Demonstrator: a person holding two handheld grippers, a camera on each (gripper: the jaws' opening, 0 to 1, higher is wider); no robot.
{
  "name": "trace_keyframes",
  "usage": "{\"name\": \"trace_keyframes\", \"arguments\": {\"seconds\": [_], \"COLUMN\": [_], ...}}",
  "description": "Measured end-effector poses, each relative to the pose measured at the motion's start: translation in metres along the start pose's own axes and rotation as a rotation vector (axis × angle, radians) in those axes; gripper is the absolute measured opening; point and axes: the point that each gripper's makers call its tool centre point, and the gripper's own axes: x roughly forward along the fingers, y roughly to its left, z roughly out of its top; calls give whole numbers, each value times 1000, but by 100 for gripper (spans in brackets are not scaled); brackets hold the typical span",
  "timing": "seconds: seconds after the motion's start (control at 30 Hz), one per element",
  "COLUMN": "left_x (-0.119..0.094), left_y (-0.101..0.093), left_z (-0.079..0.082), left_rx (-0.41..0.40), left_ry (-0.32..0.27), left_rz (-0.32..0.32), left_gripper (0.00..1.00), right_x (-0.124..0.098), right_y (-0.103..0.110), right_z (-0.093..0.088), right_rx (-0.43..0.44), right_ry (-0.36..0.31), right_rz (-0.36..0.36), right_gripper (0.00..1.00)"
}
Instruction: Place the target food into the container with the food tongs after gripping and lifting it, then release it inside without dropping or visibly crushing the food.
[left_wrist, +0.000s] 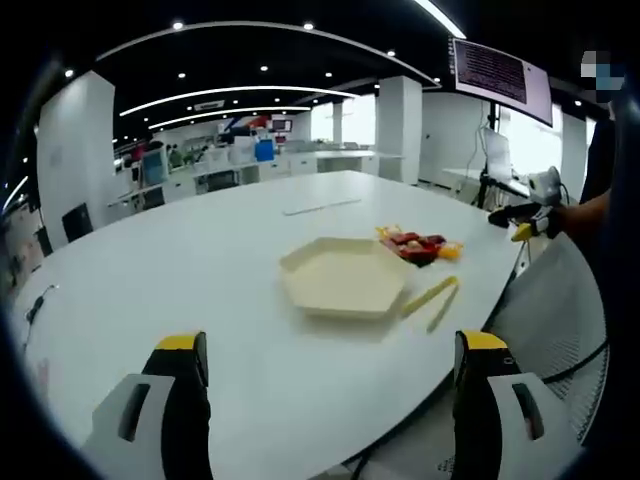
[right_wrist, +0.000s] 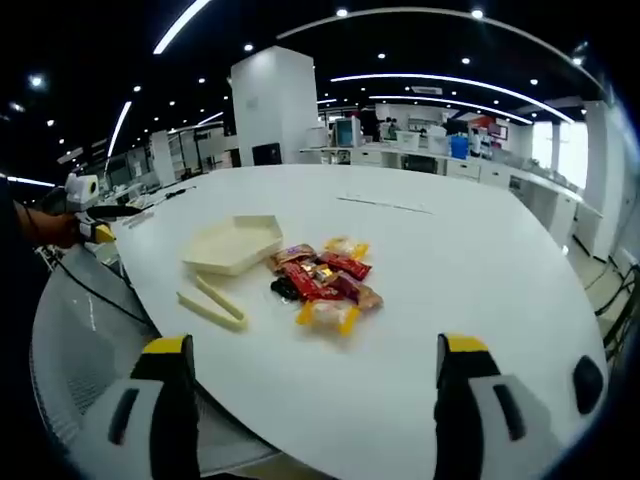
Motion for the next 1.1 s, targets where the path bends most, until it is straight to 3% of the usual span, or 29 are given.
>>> {"name": "trace_keyframes", "arguments": {"seconds": [0.47, 1.1], "left_x": [1, 9], "left_y": [-5, -23], "left_z": [-2, 12], "left_rx": [17, 69], "left_ry": [17, 32], "left_rz": [-21, -89], "left_gripper": [99, 98], "right_x": [-3, 1], "right_y": [-2, 3], "right_z": [-1, 6], "right_rx": [-24, -56], "right_ry": [14, -1], "right_rz": [6, 32], "right_gripper": [99, 99]}}
